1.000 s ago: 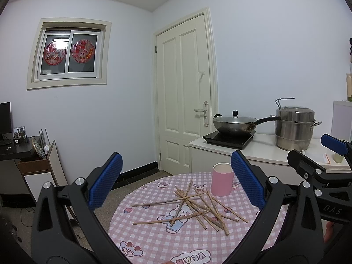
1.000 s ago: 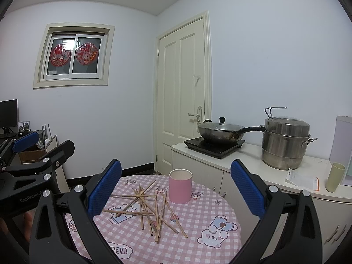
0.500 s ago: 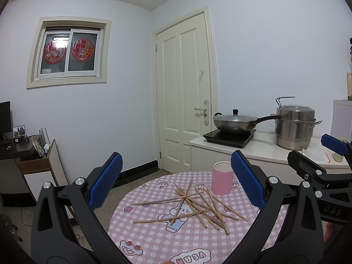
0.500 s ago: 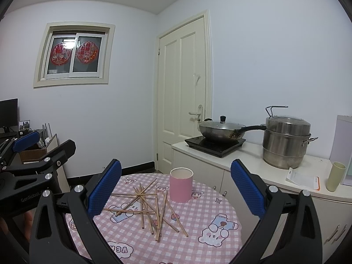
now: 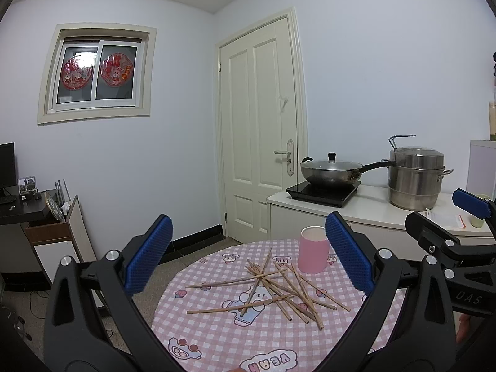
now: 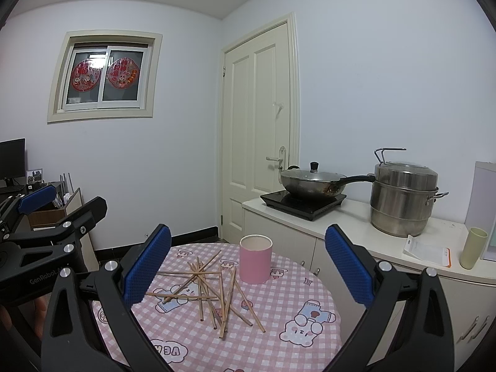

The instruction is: Organize utensils

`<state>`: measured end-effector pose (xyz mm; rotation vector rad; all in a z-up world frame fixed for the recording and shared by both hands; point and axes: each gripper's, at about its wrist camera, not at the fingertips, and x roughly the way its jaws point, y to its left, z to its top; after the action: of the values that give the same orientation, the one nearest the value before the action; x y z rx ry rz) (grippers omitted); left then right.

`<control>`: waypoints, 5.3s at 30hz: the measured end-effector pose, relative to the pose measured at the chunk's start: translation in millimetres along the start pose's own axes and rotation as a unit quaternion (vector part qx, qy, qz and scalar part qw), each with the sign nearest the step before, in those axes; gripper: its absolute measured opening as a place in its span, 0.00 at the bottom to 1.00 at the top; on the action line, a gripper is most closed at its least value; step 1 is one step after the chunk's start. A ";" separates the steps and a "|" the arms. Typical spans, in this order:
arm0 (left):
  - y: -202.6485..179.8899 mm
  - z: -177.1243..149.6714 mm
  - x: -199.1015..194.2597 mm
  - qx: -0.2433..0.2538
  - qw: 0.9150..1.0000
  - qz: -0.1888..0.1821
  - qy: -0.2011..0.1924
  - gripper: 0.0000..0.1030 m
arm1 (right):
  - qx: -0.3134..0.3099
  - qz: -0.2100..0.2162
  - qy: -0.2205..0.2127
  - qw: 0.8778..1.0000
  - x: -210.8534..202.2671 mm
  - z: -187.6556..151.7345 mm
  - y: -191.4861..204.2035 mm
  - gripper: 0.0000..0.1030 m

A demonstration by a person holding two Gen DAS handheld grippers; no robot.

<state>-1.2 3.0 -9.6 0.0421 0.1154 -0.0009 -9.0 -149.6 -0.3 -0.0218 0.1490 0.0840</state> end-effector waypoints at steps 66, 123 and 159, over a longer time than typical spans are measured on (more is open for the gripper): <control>41.3 -112.1 178.1 0.015 0.962 -0.050 0.268 0.78 | 0.004 0.023 0.227 0.974 171.6 -95.4 -9.2 0.83; -18.6 -129.5 337.8 0.141 0.921 -0.172 0.320 0.05 | 0.000 0.091 0.307 0.947 286.9 -131.2 3.9 0.63; 67.1 -96.1 338.0 -0.009 0.949 -0.119 0.292 0.05 | 0.105 0.140 0.382 0.907 402.7 -119.5 67.5 0.09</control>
<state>323.8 74.5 -141.1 0.0080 0.7146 -0.2305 364.4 -52.7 -179.7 0.1860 0.9498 0.3454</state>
